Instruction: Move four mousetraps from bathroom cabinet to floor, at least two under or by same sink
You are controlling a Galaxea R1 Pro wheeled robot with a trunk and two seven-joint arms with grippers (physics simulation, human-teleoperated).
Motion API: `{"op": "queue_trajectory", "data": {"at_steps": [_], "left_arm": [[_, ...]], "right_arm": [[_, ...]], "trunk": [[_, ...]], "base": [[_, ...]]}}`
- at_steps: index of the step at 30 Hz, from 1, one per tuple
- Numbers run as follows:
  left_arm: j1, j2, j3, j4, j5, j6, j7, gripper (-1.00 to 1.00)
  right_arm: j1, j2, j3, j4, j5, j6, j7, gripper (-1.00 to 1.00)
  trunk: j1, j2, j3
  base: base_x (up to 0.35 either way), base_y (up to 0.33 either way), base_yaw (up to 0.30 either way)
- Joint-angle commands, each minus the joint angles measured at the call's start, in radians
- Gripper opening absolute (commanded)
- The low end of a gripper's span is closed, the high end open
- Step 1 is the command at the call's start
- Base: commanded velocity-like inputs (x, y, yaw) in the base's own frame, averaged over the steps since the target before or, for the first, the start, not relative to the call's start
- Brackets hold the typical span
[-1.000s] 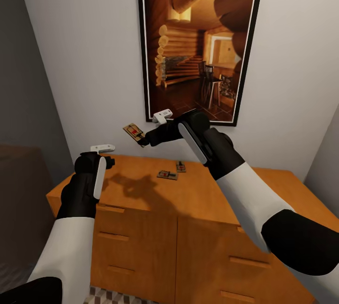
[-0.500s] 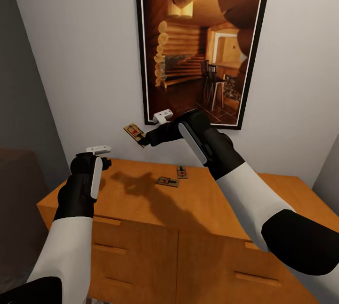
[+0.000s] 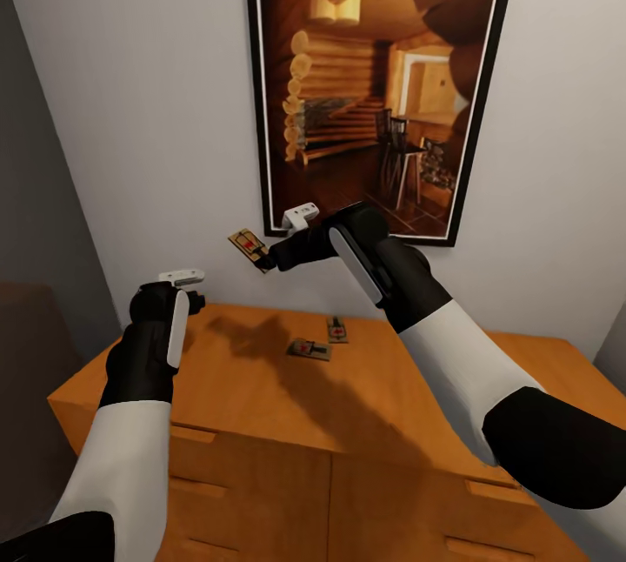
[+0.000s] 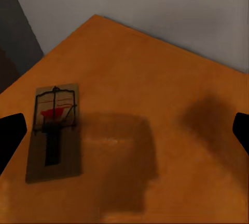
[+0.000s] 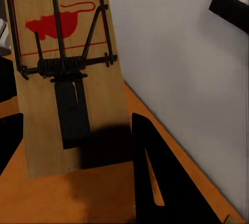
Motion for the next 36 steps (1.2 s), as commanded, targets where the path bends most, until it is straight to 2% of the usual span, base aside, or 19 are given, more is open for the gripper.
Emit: {"op": "queue_trajectory", "data": {"at_steps": [1,36], "left_arm": [[-0.001,-0.001,0.002,-0.001,-0.007,0.005,-0.004,1.0],[-0.001,-0.003,0.002,0.001,-0.005,0.006,-0.004,1.0]], "right_arm": [[-0.001,0.0,0.0,0.0,-0.001,0.004,0.002,-1.0],[-0.001,0.0,0.011,-0.014,-0.006,0.004,0.003,-1.0]], "trunk": [[0.0,-0.001,-0.001],[0.0,-0.001,-0.001]], "base": [[0.248,0.0,0.0],[0.02,0.0,0.0]]}}
